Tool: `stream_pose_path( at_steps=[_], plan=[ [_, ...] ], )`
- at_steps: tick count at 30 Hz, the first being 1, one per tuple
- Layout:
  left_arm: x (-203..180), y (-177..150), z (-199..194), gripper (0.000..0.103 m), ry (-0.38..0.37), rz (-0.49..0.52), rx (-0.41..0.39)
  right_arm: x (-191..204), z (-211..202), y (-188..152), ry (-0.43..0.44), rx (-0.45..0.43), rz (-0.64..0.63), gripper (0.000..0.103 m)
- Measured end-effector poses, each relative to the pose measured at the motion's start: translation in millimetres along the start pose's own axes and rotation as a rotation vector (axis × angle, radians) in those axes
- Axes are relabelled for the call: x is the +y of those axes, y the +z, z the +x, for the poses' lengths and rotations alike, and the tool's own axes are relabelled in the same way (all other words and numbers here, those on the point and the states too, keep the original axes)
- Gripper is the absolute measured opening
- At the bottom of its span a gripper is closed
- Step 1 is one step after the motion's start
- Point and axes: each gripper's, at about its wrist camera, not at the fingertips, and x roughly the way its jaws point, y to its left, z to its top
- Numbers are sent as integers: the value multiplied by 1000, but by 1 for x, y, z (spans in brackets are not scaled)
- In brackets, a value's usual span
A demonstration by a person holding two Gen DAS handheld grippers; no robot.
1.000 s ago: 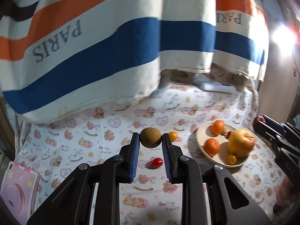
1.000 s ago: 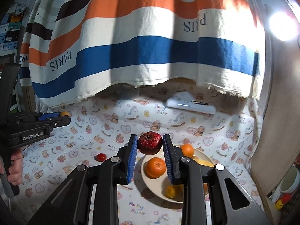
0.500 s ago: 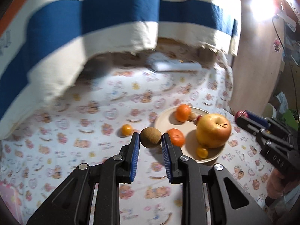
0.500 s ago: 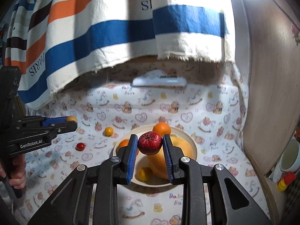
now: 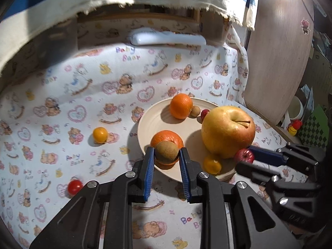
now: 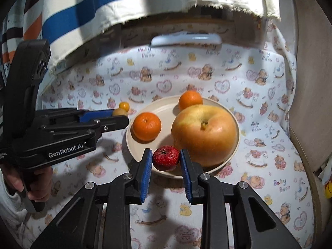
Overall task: Organize fruits
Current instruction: 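Lower the brown fruit onto the plate with left gripper while right gripper releases the red fruit there, then withdraw both open grippers from the plate toward the remaining fruits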
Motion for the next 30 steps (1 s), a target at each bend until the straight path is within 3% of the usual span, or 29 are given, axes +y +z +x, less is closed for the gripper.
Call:
stream_pose_path(
  at_steps=[7,18,21,23,26,30],
  plan=[
    [-1,-4,15,23,-18,-3,25,-6,15,-5,0,61,16,29],
    [-2,-9,20,23,-31,2,43,-8,17,-5,18,78,36,29],
    [-3,-10,22,23,-33,10,49,-6,12,-6,33,71,33,33],
    [-3,-11,24,23,-35,12,56,-5,9,-6,38,61,31,46],
    [-5,-12,24,23,-26,20,53,-4,5,-6,35,44,28,48],
    [-4,-12,22,38,-17,16,48,-4,0,-6,34,23,28,48]
  ],
)
